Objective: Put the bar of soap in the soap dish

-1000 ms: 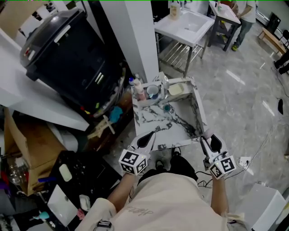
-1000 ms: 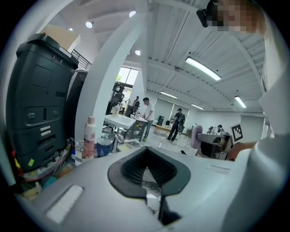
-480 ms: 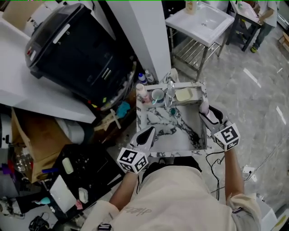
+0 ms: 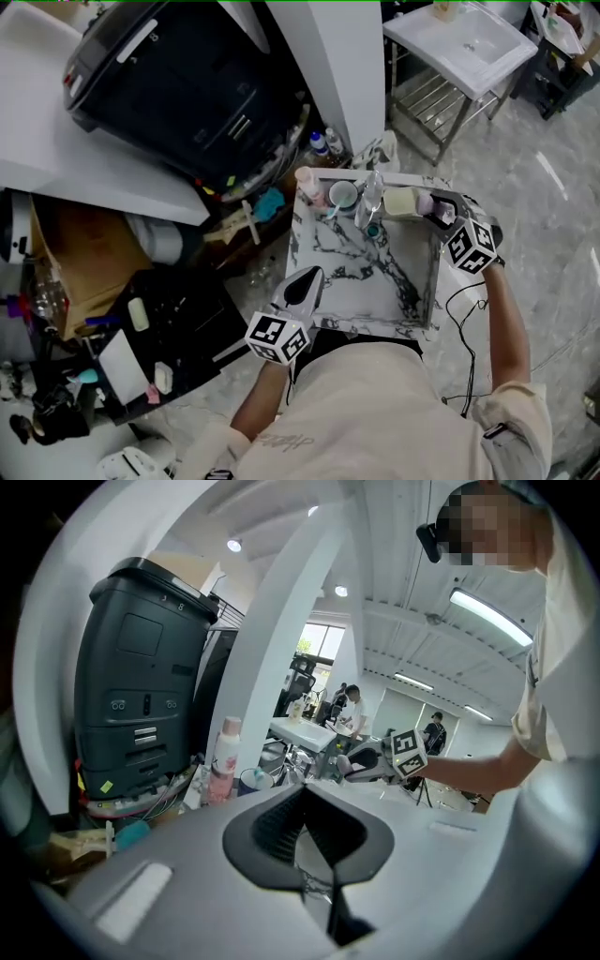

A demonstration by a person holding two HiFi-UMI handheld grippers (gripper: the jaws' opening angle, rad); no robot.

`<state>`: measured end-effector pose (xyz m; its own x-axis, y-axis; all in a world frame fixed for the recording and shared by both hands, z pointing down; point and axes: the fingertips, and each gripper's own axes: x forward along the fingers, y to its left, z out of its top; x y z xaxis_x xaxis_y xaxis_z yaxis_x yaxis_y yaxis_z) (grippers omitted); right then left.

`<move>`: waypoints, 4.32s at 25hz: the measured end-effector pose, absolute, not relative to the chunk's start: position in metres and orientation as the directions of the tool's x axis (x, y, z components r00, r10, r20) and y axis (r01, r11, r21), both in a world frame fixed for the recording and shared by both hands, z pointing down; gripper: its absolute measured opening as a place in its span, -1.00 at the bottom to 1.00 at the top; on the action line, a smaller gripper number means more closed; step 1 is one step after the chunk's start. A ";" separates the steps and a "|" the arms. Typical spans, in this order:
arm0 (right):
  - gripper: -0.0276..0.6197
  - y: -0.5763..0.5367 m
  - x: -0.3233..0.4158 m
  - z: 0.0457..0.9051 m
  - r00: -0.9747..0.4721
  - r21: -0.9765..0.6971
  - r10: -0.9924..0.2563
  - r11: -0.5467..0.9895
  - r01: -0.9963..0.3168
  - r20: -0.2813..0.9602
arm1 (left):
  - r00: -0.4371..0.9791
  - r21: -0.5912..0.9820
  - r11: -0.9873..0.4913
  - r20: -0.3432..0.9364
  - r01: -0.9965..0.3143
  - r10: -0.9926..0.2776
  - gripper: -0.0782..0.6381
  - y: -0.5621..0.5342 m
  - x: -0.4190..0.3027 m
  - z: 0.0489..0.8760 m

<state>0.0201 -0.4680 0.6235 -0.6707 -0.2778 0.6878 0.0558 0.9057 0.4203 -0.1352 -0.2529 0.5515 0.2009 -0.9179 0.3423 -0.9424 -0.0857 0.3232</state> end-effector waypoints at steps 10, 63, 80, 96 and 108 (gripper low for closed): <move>-0.33 -0.484 -0.019 0.704 -0.502 0.395 -0.178 0.842 0.368 0.846 | 0.125 0.324 0.003 0.372 -0.946 -0.920 -0.73 -0.255 -0.147 0.552; -0.75 -0.363 0.068 0.556 -0.652 0.116 -0.611 0.763 -0.636 0.448 | 0.439 0.308 -0.367 0.210 -0.878 -0.874 -0.73 -0.269 -0.138 0.508; -0.91 -0.310 0.071 0.474 -0.754 -0.012 -0.633 0.765 -0.644 0.176 | 0.431 0.314 -0.363 0.183 -0.877 -0.884 -0.73 -0.237 -0.138 0.505; -0.91 -0.289 0.048 0.458 -0.791 -0.006 -0.600 0.797 -0.604 0.119 | 0.427 0.281 -0.368 0.190 -0.886 -0.884 -0.73 -0.228 -0.145 0.498; -0.91 -0.274 0.042 0.474 -0.800 -0.020 -0.578 0.809 -0.588 0.162 | 0.423 0.301 -0.356 0.200 -0.885 -0.884 -0.73 -0.226 -0.149 0.509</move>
<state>0.0421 -0.2744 0.4742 -0.8001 -0.5776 0.1619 -0.5879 0.8087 -0.0200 -0.1492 -0.2263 0.5092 0.4234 -0.8836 0.1999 -0.8848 -0.3559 0.3008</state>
